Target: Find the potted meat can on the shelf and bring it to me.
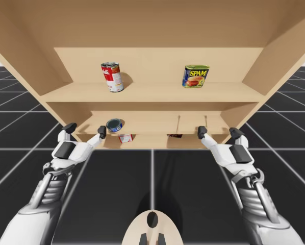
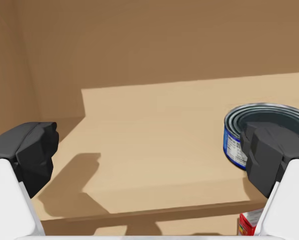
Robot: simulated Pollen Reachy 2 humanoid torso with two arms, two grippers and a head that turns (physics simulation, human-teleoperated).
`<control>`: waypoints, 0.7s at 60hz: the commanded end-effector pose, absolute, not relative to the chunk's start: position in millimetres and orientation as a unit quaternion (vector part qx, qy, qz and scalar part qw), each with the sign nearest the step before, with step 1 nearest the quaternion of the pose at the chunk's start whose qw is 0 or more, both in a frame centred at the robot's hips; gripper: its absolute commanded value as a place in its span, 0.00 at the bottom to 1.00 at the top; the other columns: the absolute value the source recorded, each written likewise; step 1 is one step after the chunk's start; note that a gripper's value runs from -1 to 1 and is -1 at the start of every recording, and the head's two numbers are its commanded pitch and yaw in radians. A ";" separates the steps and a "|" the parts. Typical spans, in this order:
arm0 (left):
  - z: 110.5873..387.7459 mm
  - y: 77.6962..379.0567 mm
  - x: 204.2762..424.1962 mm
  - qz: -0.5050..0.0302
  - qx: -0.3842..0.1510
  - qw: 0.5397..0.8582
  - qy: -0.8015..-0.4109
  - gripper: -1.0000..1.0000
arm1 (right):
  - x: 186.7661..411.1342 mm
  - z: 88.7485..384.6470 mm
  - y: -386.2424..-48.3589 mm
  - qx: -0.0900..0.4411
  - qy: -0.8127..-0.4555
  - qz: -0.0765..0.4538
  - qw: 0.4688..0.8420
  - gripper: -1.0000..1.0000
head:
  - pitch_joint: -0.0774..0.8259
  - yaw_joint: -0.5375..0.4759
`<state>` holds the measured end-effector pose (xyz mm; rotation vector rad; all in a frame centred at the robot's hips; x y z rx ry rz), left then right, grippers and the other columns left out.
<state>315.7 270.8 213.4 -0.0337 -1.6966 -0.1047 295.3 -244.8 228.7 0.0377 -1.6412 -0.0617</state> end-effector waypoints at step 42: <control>213.7 269.3 313.7 -0.053 -0.020 0.656 -0.753 0.00 | 289.8 228.1 -229.9 0.028 -0.726 -0.010 0.687 0.00 | 0.24 0.30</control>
